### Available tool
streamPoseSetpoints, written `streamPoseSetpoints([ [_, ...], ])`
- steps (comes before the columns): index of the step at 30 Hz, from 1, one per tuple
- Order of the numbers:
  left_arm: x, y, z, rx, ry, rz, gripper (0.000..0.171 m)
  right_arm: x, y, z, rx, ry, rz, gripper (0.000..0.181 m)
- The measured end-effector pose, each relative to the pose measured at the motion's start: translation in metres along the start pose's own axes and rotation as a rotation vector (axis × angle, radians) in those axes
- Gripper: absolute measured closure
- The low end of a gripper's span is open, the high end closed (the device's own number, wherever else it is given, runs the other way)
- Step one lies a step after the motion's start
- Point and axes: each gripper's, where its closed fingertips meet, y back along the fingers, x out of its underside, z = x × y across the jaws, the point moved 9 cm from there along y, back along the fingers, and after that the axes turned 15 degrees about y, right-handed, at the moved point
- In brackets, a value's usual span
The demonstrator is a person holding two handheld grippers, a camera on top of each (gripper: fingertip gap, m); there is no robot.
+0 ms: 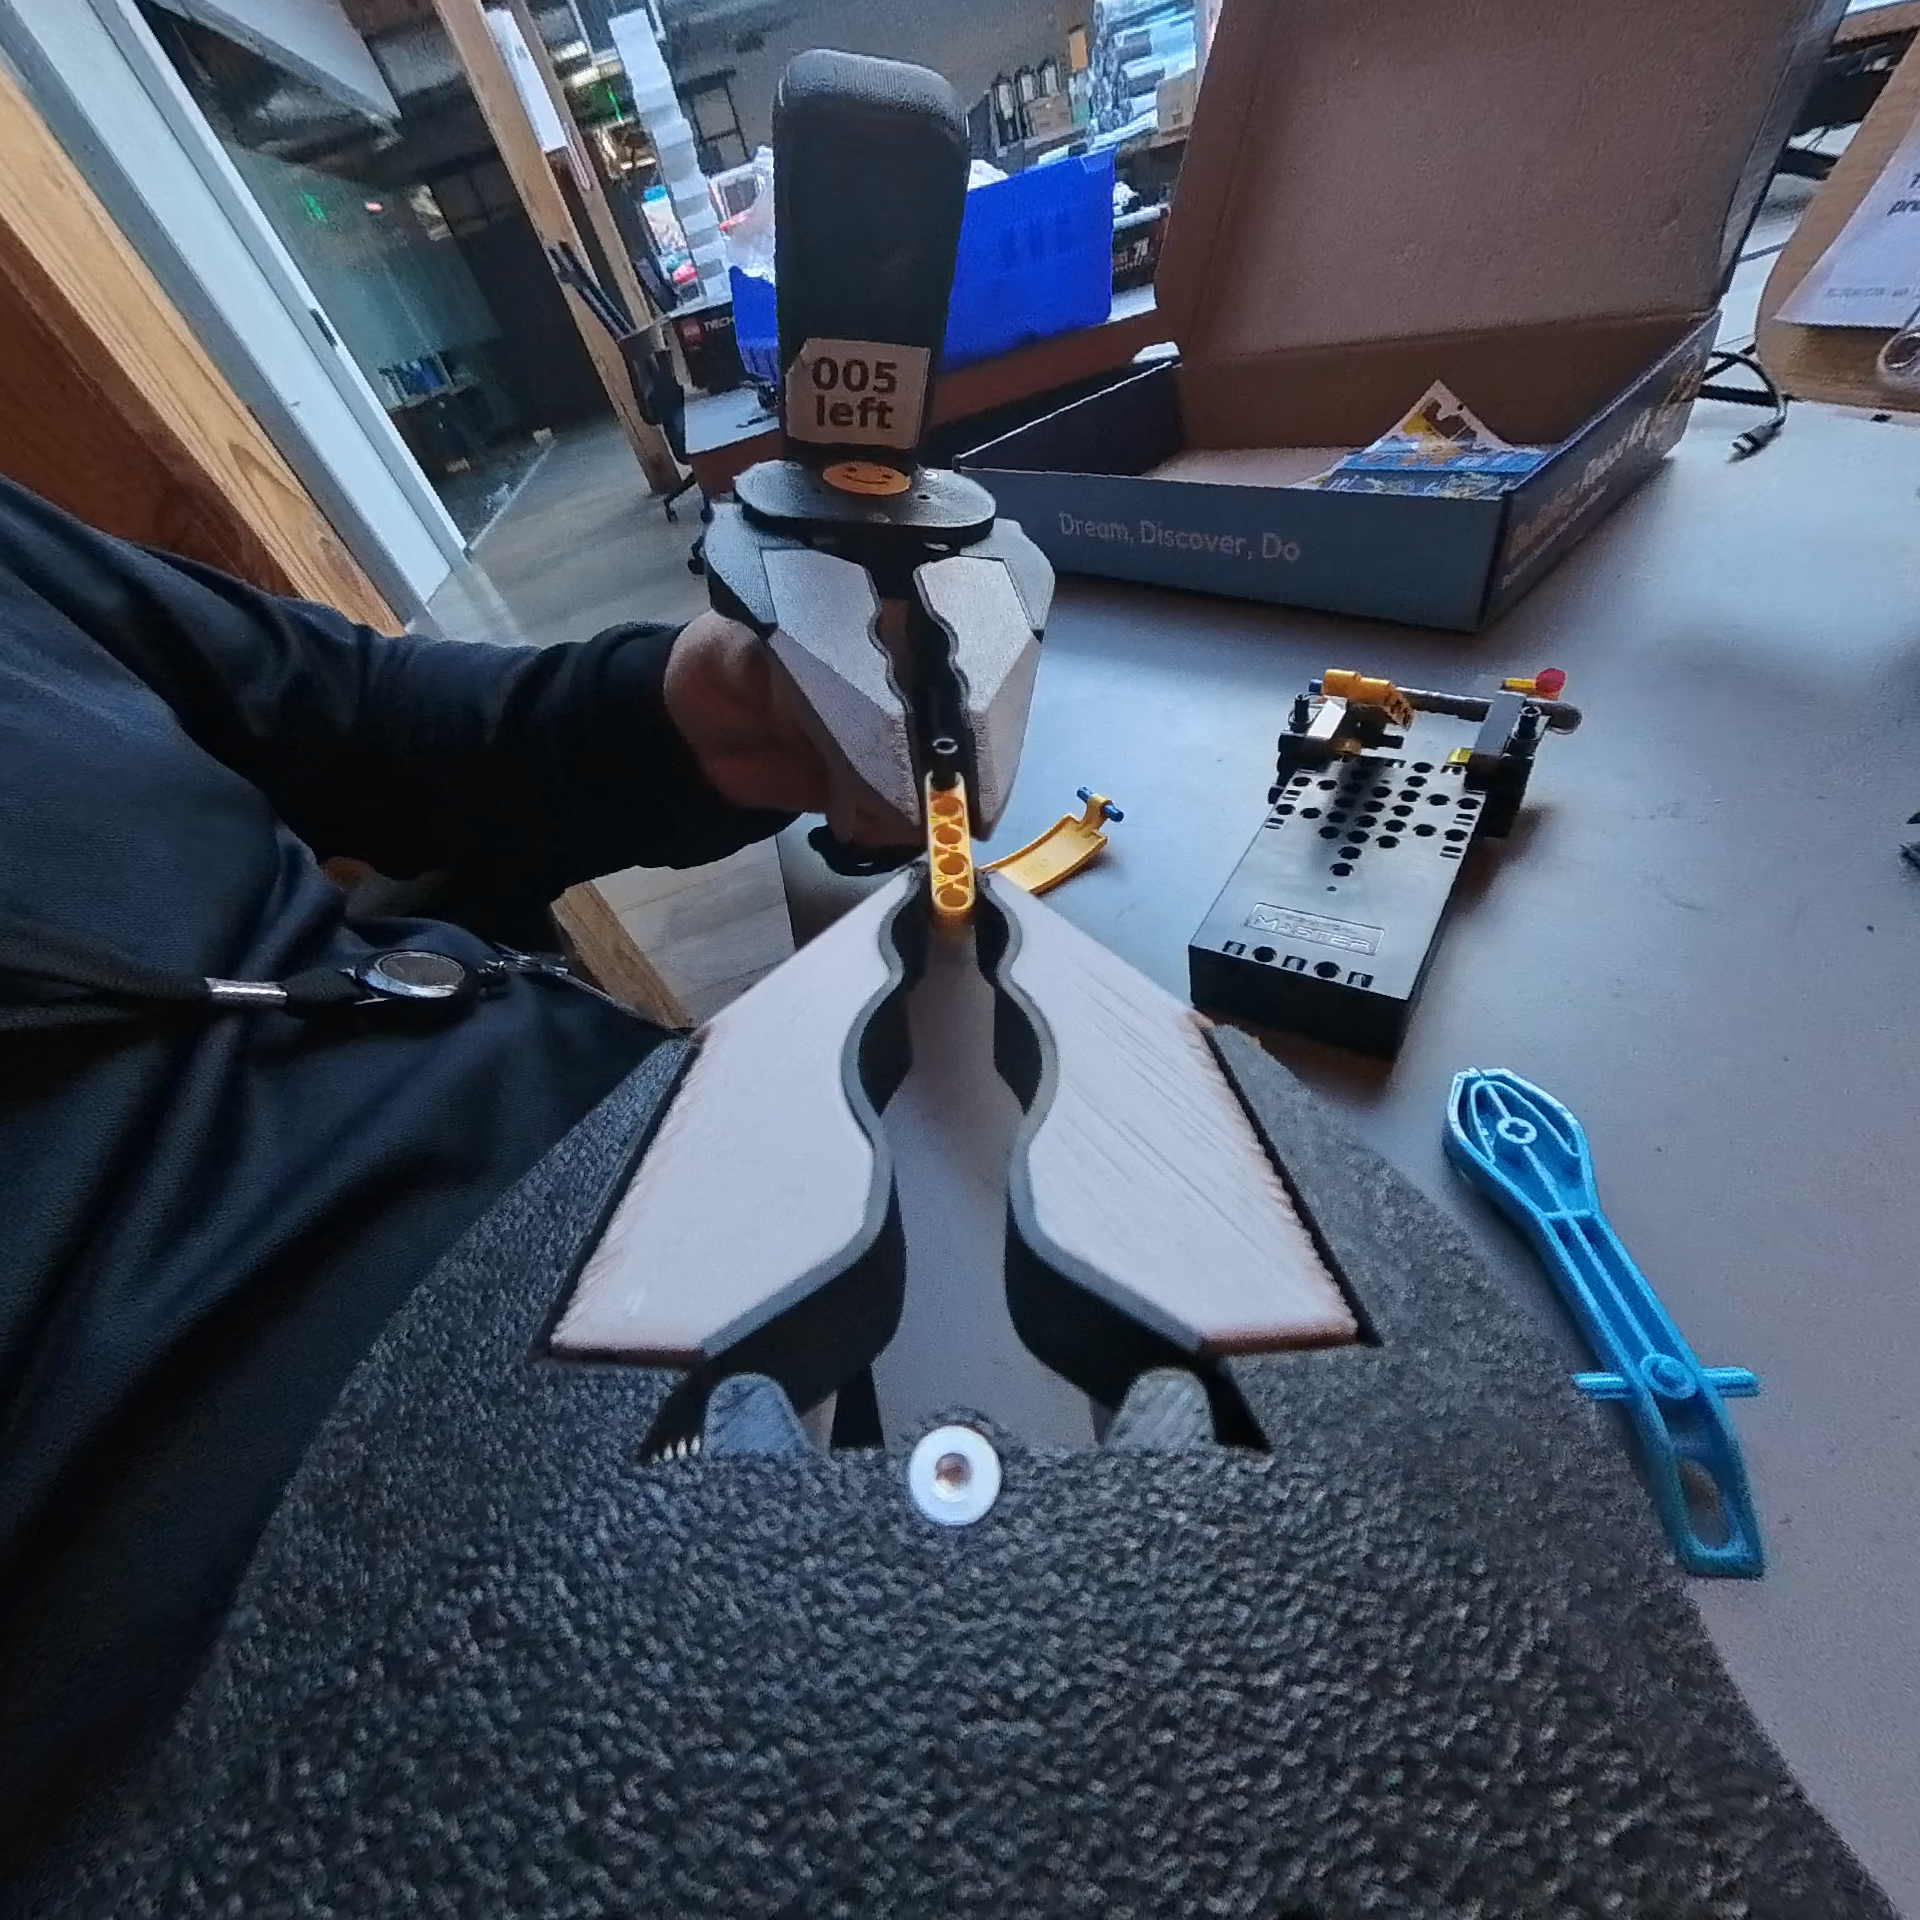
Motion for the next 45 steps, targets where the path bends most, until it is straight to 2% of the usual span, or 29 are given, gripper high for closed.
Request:
streamPoseSetpoints([
  [3,0.002,0.000,0.001,-0.013,-0.015,0.026,0.165,-0.001,0.001,0.000,0.000,-0.010,-0.038,0.176],
  [8,0.007,-0.006,0.000,0.026,0.007,0.031,0.166,-0.003,0.002,-0.003,-0.044,-0.121,-0.204,0.173],
  [11,0.008,-0.010,-0.004,0.032,-0.025,0.005,0.166,0.001,-0.003,-0.003,-0.063,-0.144,-0.192,0.159],
  [12,0.007,-0.010,-0.006,0.032,-0.042,-0.006,0.166,0.001,-0.004,-0.002,-0.057,-0.132,-0.184,0.160],
  [14,0.006,-0.008,-0.007,0.012,-0.063,0.000,0.166,0.001,-0.004,0.000,-0.051,-0.093,-0.158,0.175],
  [18,0.007,-0.009,-0.007,-0.034,-0.114,0.027,0.166,-0.002,-0.004,0.004,-0.014,-0.015,-0.121,0.175],
  [25,0.009,-0.010,-0.003,-0.056,-0.077,0.084,0.165,0.001,-0.006,0.005,0.022,0.033,-0.046,0.176],
  [29,0.005,-0.008,-0.007,-0.123,-0.162,0.092,0.165,-0.001,-0.003,0.002,0.028,0.001,-0.105,0.176],
  [31,0.003,-0.005,-0.009,-0.142,-0.218,0.053,0.164,-0.001,0.000,-0.001,0.026,-0.039,-0.164,0.176],
  [34,-0.001,0.000,-0.008,-0.167,-0.215,-0.009,0.150,-0.001,0.003,-0.006,0.019,-0.100,-0.233,0.176],
  [38,-0.005,0.008,-0.006,-0.103,-0.153,-0.043,0.138,-0.001,0.004,-0.009,-0.019,-0.123,-0.290,0.176],
  [41,-0.007,0.011,-0.006,-0.068,-0.141,-0.069,0.117,-0.001,0.004,-0.009,-0.010,-0.098,-0.308,0.176],
  [45,-0.004,0.007,-0.011,-0.011,-0.143,-0.046,0.116,0.000,-0.002,-0.006,-0.001,-0.063,-0.247,0.176],
])
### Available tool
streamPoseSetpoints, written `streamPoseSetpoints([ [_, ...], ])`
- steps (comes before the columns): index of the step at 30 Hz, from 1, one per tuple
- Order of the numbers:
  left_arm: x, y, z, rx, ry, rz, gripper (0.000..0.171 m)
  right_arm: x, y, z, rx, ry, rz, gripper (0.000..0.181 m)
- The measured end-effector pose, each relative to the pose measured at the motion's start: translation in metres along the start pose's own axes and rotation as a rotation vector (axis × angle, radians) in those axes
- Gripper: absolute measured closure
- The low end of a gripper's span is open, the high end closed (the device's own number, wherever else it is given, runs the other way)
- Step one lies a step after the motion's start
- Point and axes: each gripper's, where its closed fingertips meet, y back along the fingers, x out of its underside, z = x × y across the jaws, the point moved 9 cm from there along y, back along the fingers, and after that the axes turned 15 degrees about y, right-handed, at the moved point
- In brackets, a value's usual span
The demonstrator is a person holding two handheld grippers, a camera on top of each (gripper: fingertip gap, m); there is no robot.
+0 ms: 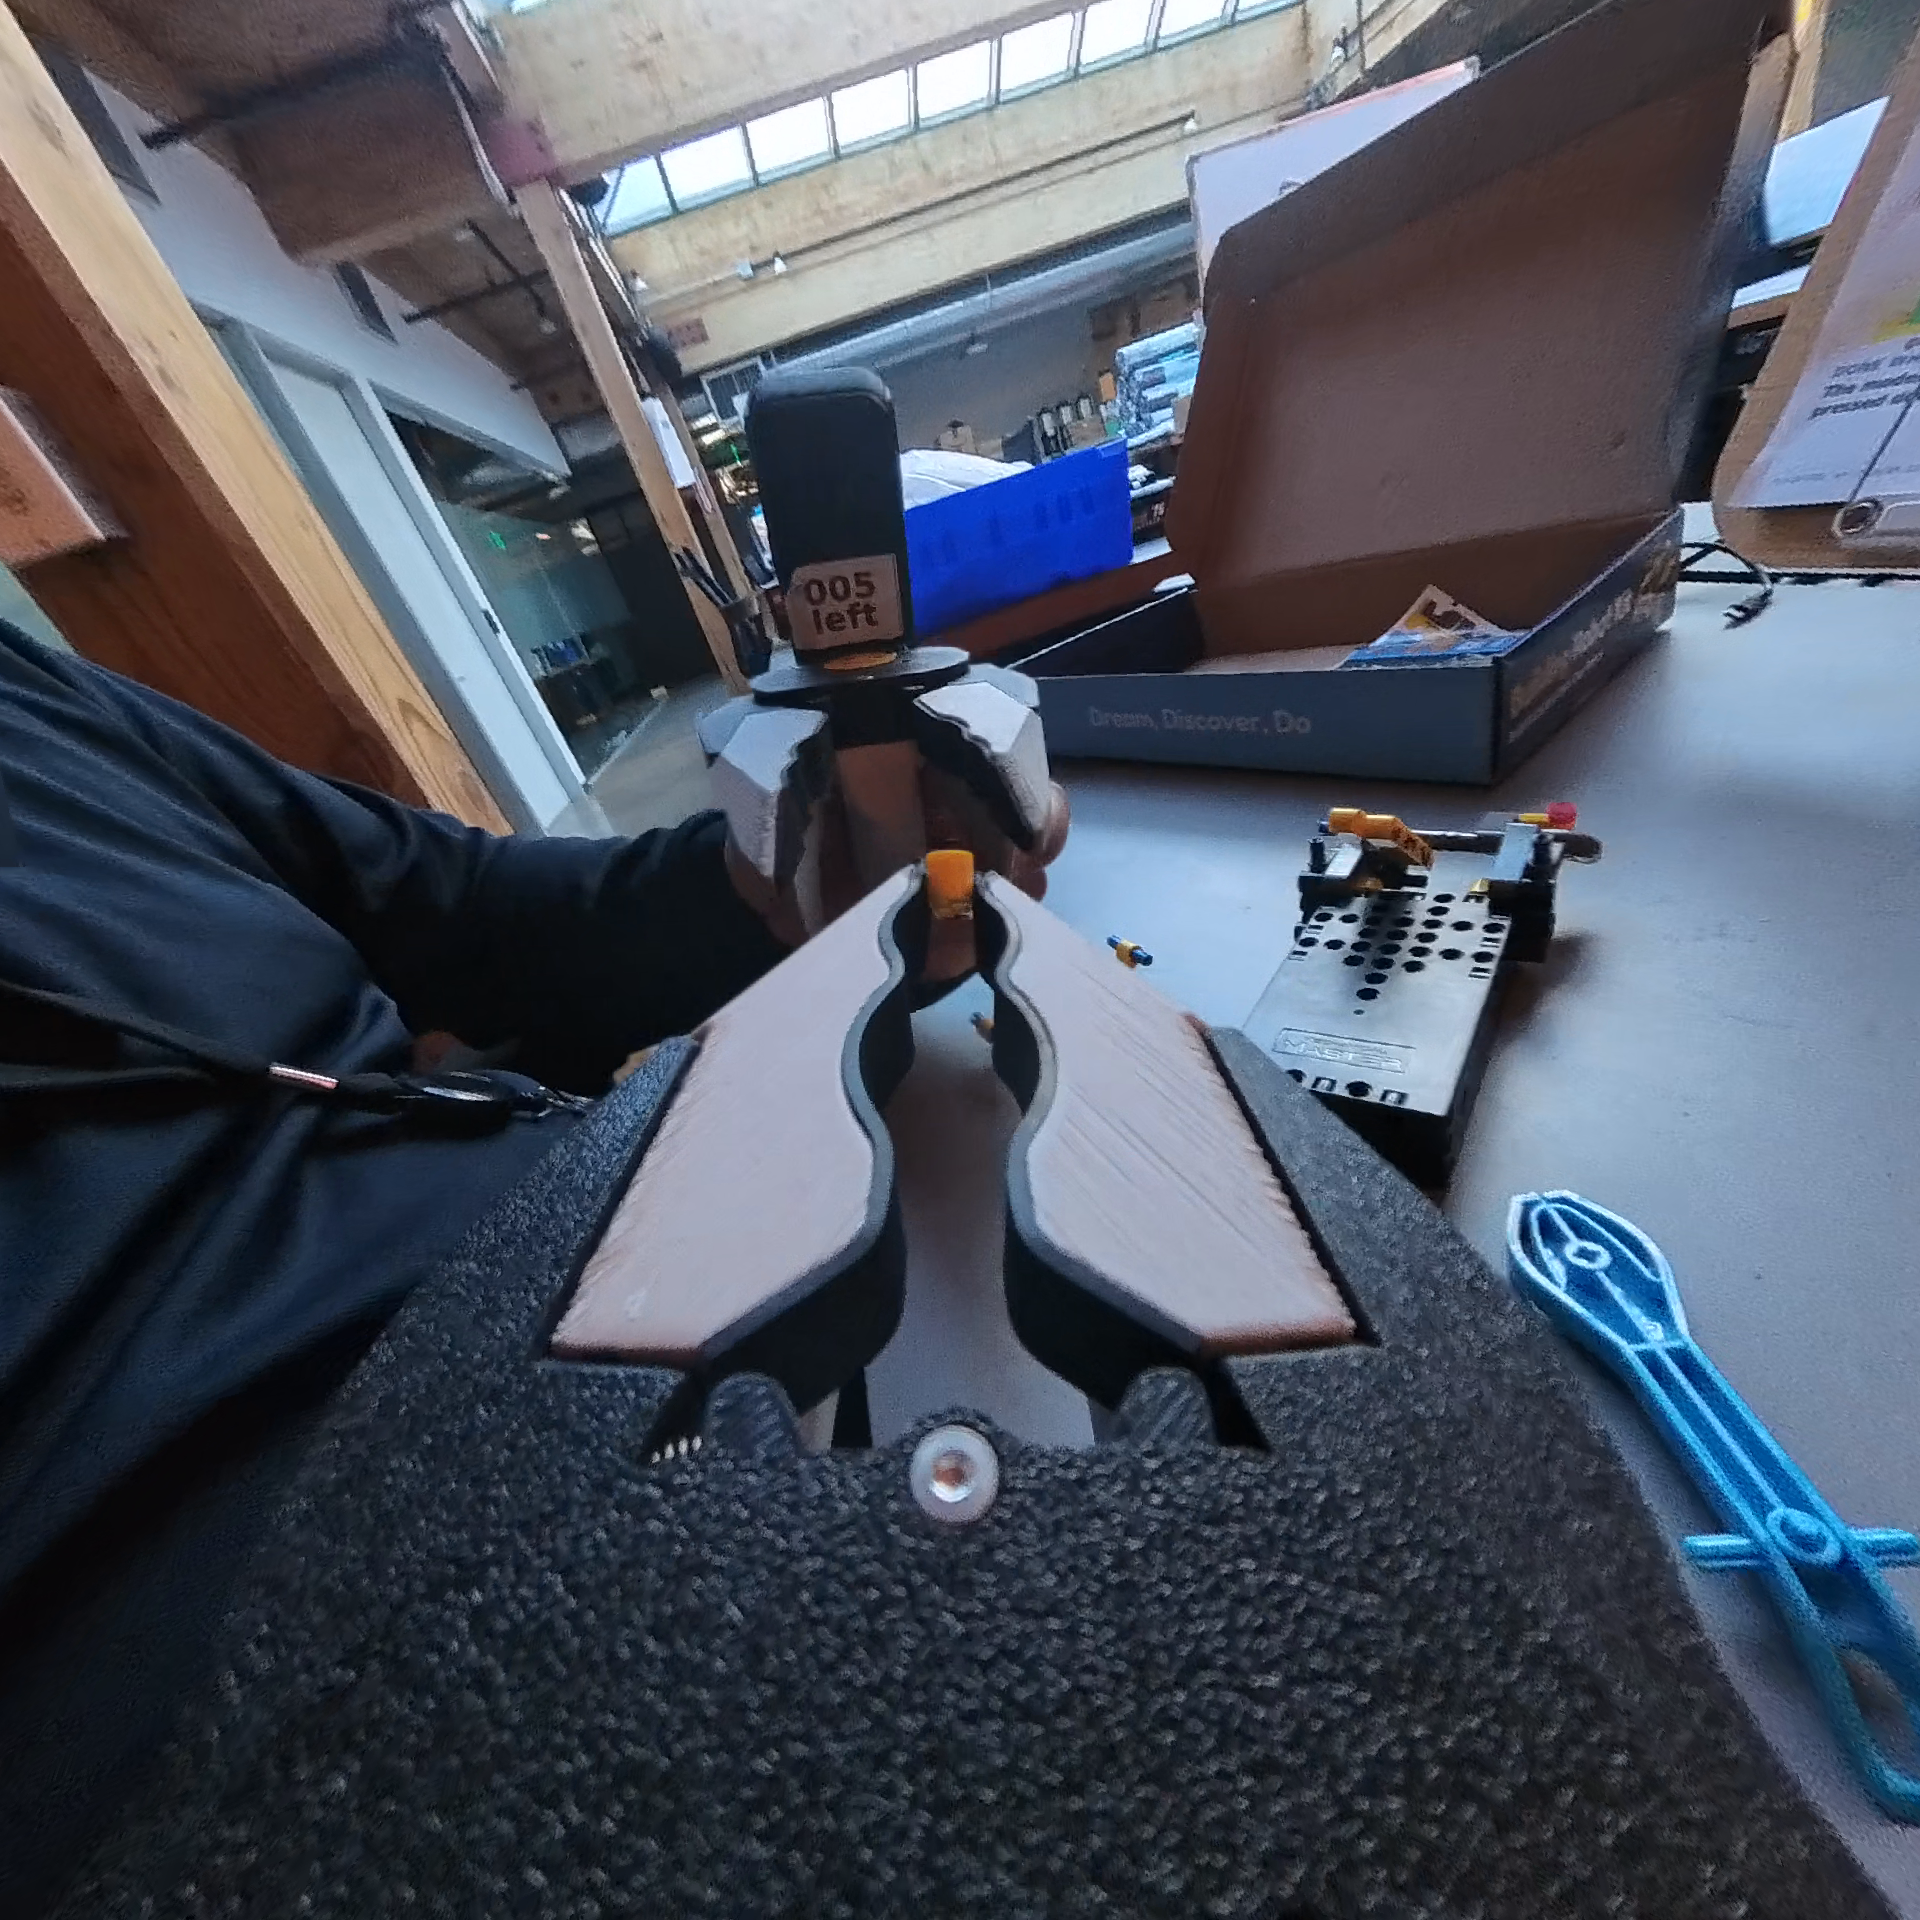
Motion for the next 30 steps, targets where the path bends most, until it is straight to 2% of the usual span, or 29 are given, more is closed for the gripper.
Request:
streamPoseSetpoints([
  [4,0.001,0.000,0.002,0.001,0.009,-0.047,0.130,0.001,-0.004,0.002,0.000,0.028,0.036,0.176],
  [8,0.002,0.000,0.007,-0.019,0.038,-0.063,0.119,0.002,-0.009,0.000,-0.049,0.007,0.043,0.176],
  [12,0.003,0.000,0.006,-0.055,-0.015,-0.075,0.119,0.003,-0.011,-0.008,-0.039,-0.043,0.040,0.177],
  [16,0.000,0.008,0.004,-0.120,-0.108,-0.087,0.147,0.003,-0.011,-0.015,-0.001,-0.107,0.012,0.176],
  [18,0.000,0.014,0.007,-0.169,-0.163,-0.118,0.155,0.004,-0.010,-0.018,0.010,-0.119,-0.013,0.176],
  [21,0.001,0.020,0.014,-0.214,-0.158,-0.160,0.154,0.003,-0.007,-0.022,0.013,-0.127,-0.035,0.176],
  [27,0.000,0.020,0.017,-0.137,-0.052,-0.156,0.157,0.002,-0.012,-0.015,0.028,-0.053,0.016,0.176],
  [30,0.001,0.016,0.018,-0.117,-0.010,-0.145,0.150,0.002,-0.014,-0.013,0.015,-0.059,0.017,0.176],
])
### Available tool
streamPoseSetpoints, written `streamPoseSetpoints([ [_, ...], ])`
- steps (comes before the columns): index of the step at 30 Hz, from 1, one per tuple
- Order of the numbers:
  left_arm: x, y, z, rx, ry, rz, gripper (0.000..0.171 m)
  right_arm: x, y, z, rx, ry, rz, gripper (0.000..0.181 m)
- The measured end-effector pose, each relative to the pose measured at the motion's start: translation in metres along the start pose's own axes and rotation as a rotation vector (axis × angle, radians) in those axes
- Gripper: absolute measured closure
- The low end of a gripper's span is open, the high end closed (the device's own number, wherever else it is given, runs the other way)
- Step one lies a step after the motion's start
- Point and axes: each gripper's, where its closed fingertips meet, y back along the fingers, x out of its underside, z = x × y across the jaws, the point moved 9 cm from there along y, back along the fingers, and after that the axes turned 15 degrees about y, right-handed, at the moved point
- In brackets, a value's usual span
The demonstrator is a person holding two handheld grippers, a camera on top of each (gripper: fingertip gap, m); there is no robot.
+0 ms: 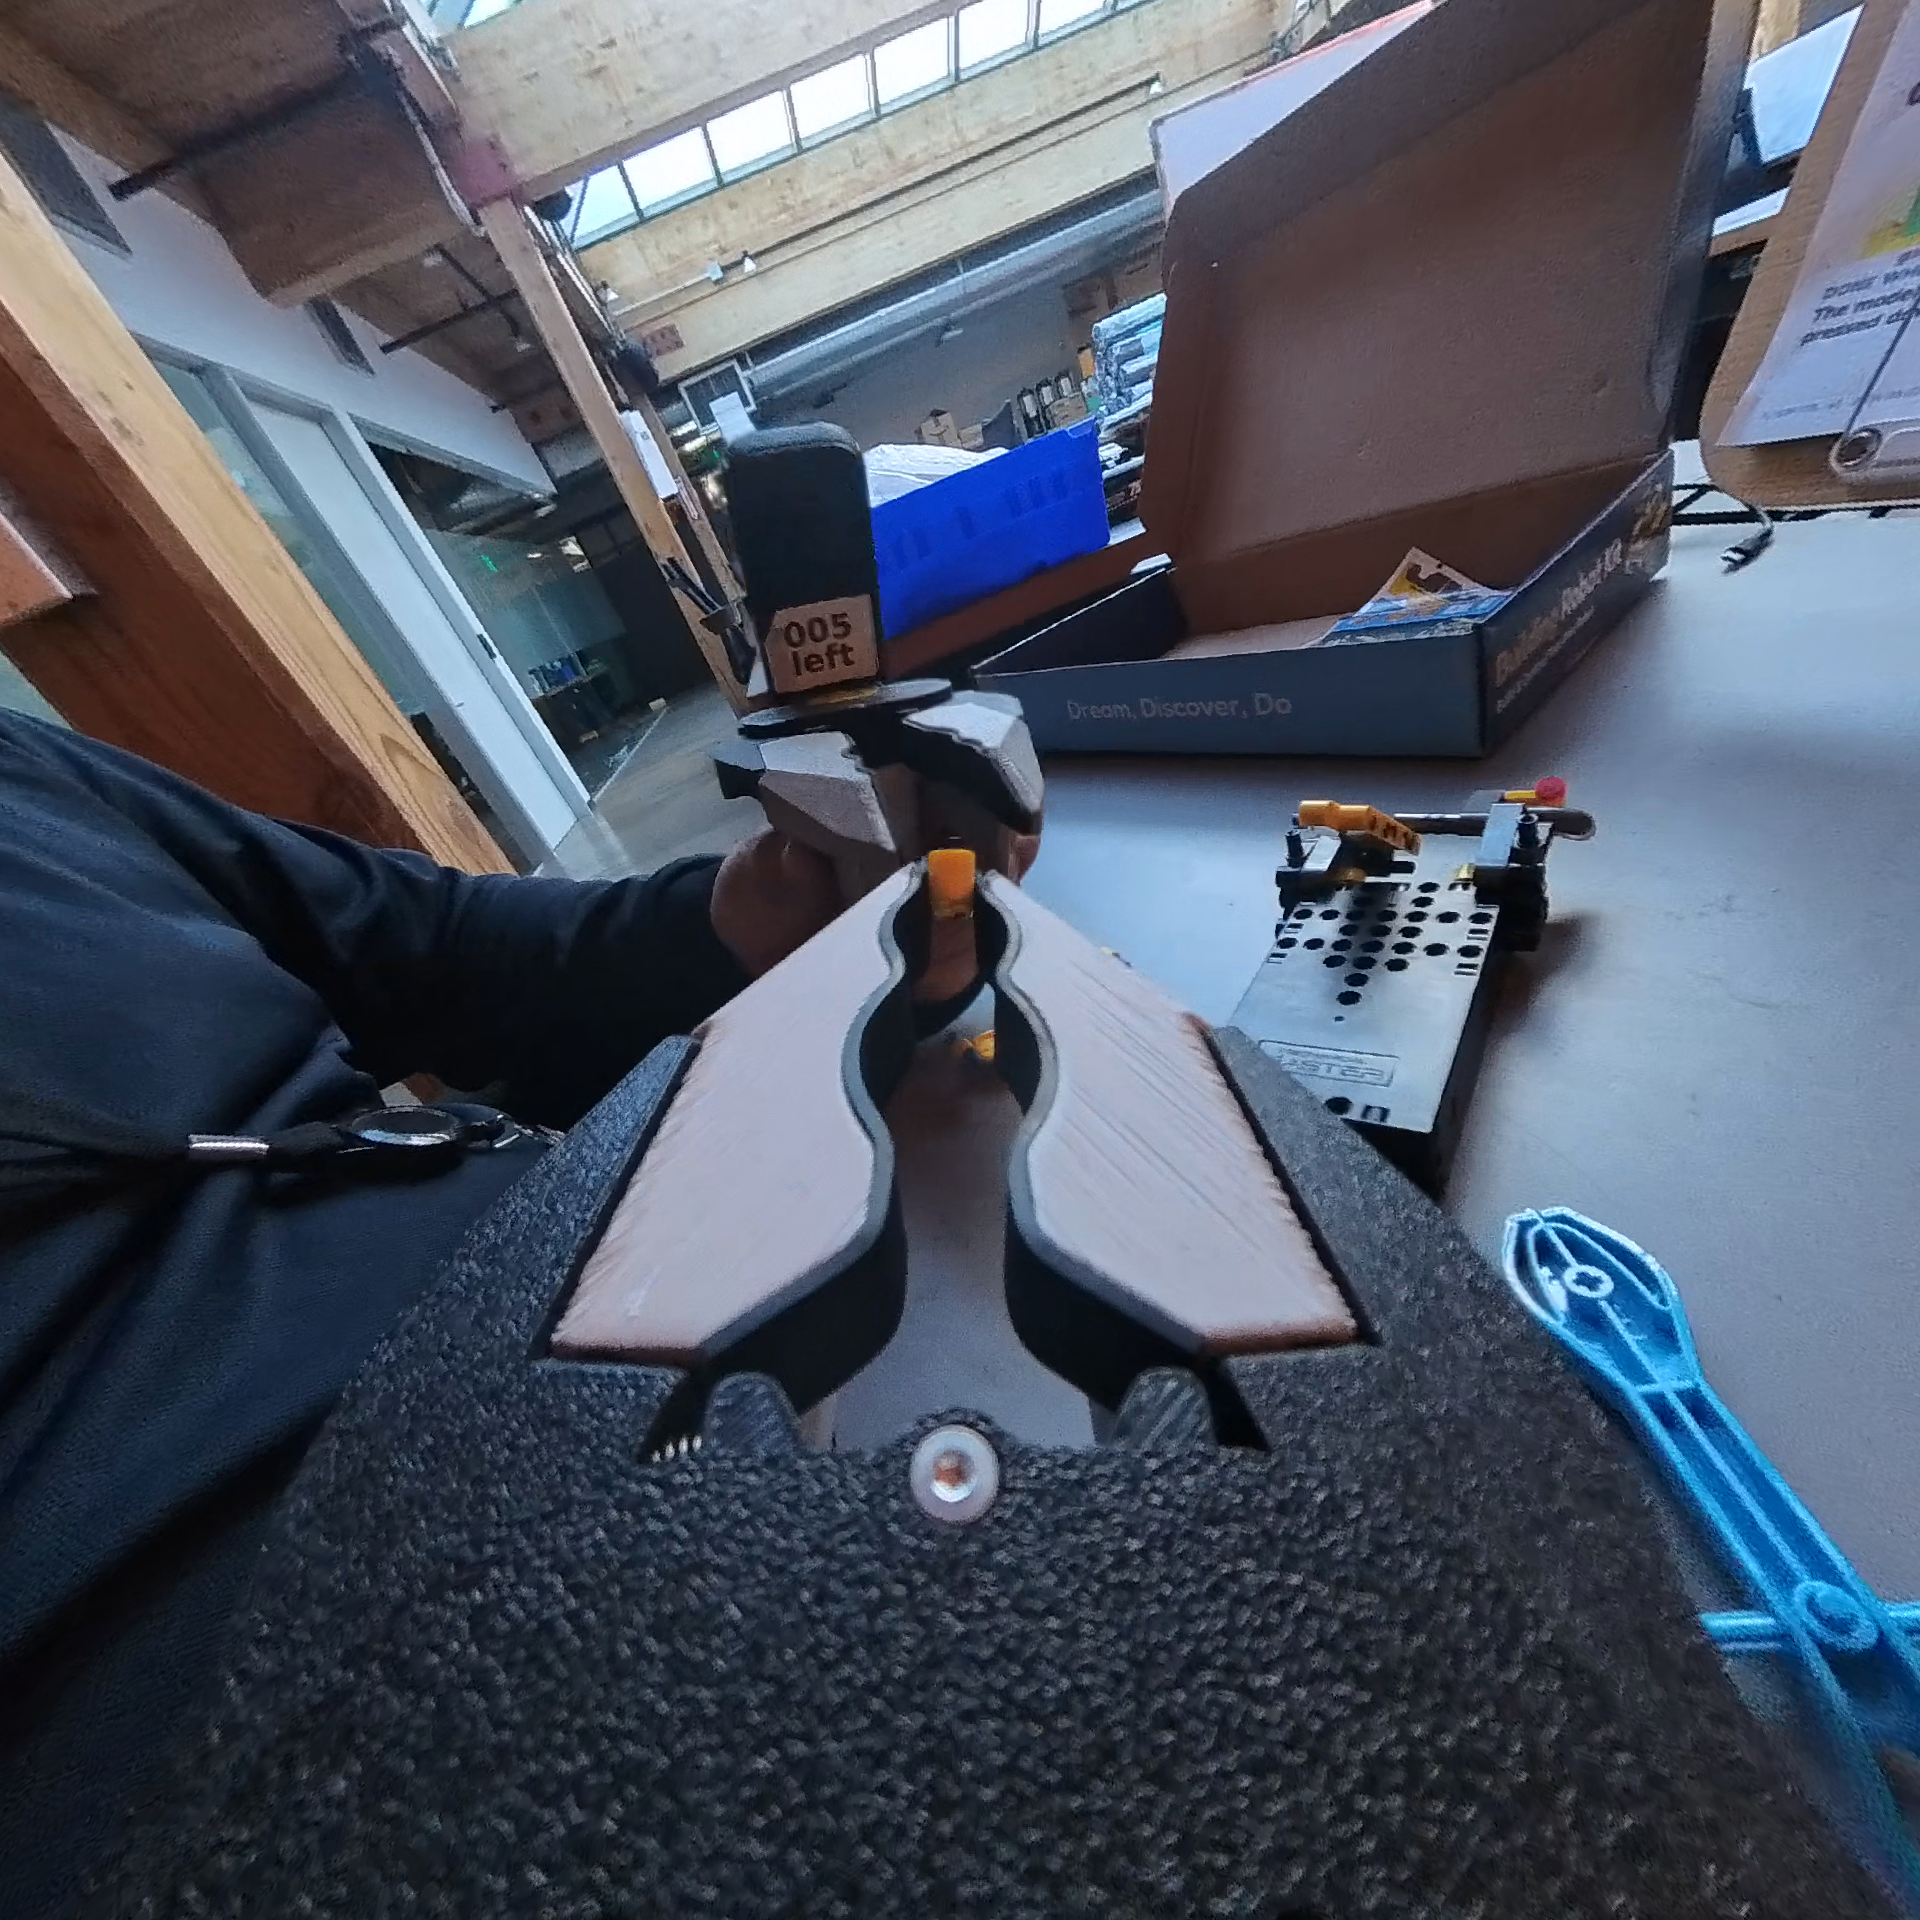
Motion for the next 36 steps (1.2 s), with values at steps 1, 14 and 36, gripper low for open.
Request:
streamPoseSetpoints([
  [1,0.001,-0.001,0.001,0.011,0.020,0.001,0.147,0.000,0.000,0.001,0.001,-0.003,-0.011,0.175],
  [14,0.007,-0.005,-0.004,0.167,0.184,0.015,0.168,0.000,-0.004,0.011,-0.048,0.017,-0.026,0.176],
  [36,0.009,-0.009,-0.011,0.200,0.350,-0.168,0.168,-0.002,-0.010,0.010,-0.056,-0.202,-0.186,0.177],
])
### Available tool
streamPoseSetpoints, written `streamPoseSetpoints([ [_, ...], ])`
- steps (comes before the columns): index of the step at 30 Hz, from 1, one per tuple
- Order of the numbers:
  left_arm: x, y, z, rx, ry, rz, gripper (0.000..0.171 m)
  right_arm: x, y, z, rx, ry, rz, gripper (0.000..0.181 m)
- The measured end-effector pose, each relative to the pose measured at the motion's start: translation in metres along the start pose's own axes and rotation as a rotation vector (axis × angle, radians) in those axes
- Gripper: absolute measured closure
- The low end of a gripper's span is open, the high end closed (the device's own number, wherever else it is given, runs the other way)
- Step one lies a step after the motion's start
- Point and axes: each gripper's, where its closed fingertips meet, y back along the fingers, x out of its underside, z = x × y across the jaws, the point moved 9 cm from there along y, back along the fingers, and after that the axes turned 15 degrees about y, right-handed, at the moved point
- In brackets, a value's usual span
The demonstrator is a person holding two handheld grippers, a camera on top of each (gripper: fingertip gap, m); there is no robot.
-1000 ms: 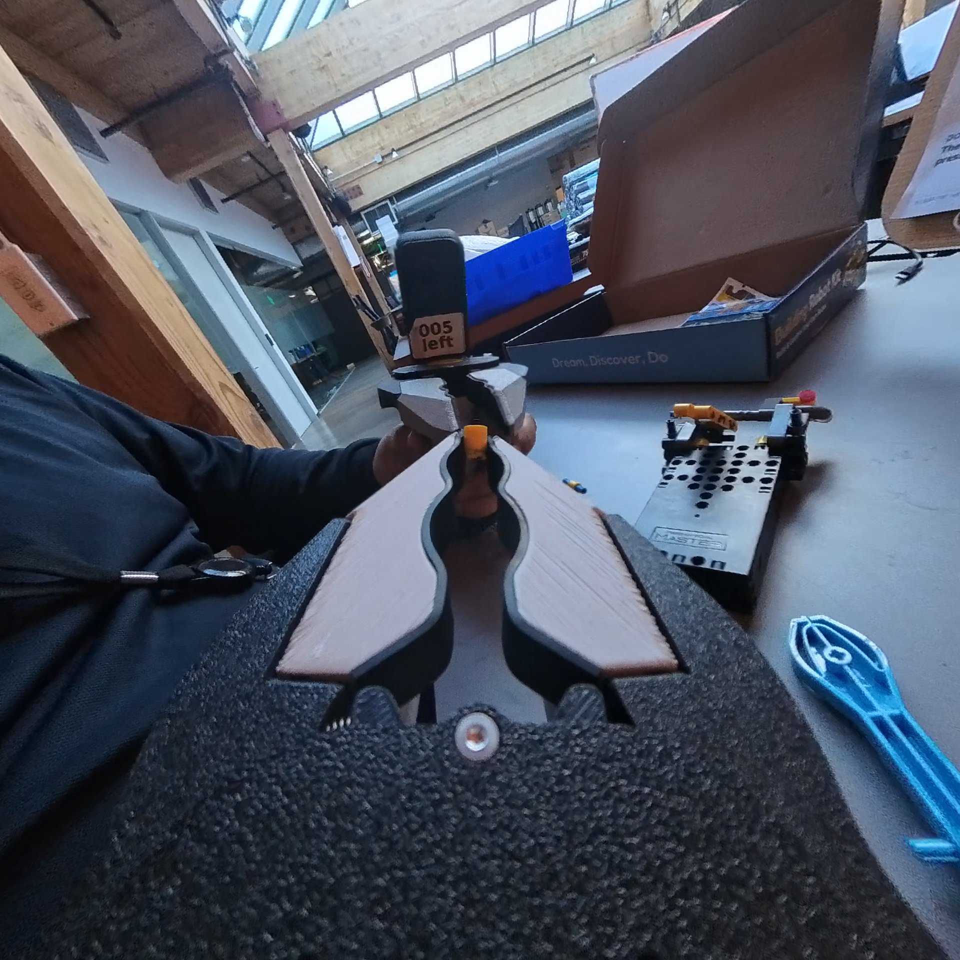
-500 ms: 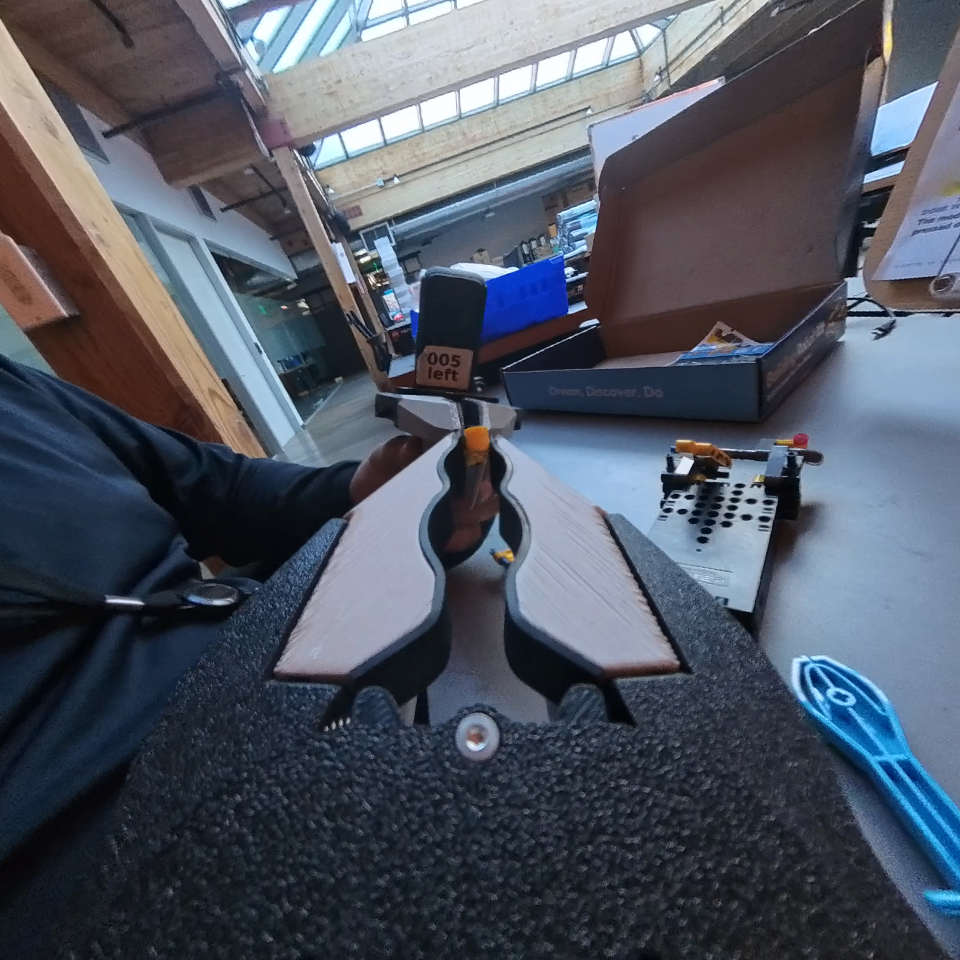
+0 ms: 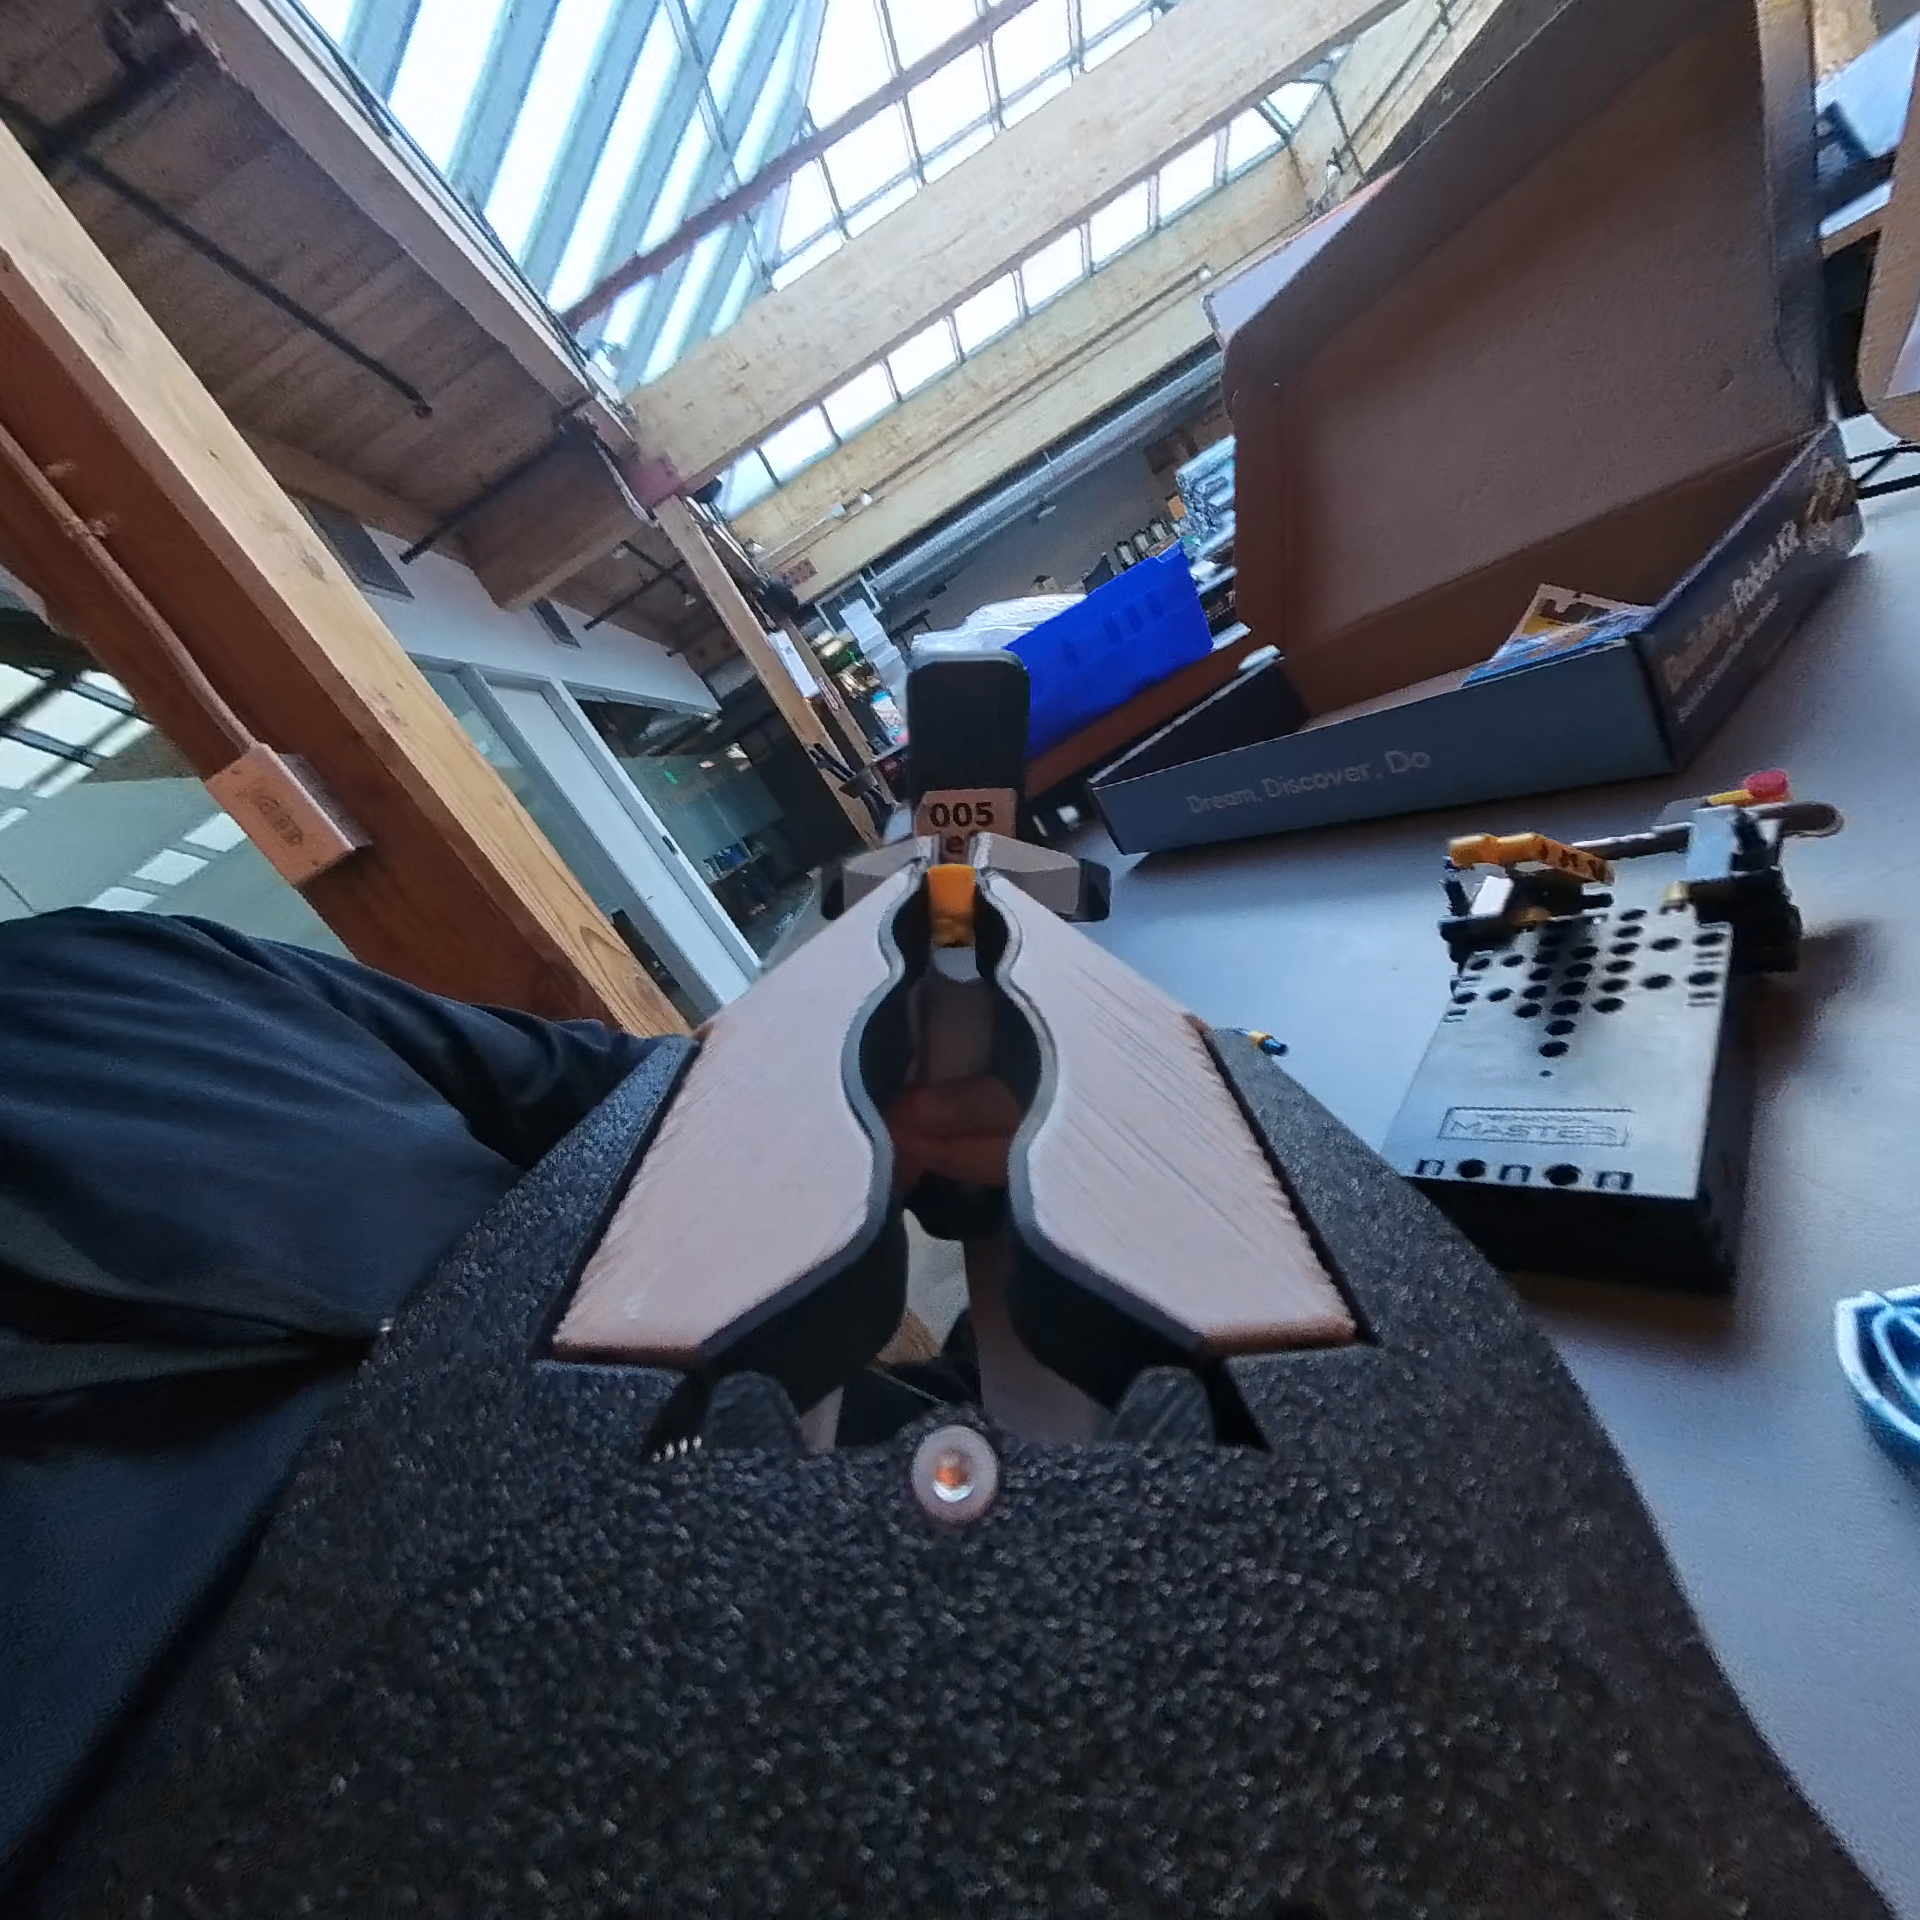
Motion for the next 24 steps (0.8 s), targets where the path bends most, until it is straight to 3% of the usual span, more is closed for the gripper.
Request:
streamPoseSetpoints([
  [3,0.000,0.003,0.001,-0.019,0.026,-0.007,0.169,0.001,-0.002,0.002,0.040,0.081,0.083,0.176],
  [11,0.000,0.007,0.002,-0.217,-0.077,0.064,0.170,-0.004,-0.008,0.011,0.192,0.543,0.446,0.176],
  [17,0.002,0.007,0.004,-0.286,-0.128,0.089,0.170,0.001,-0.012,0.020,0.293,0.826,0.581,0.175],
  [22,0.002,0.006,0.004,-0.286,-0.125,0.080,0.171,0.003,-0.013,0.023,0.339,0.921,0.607,0.176],
  [24,0.002,0.006,0.002,-0.277,-0.127,0.066,0.171,0.018,0.000,0.006,0.420,0.914,0.769,0.176],
])
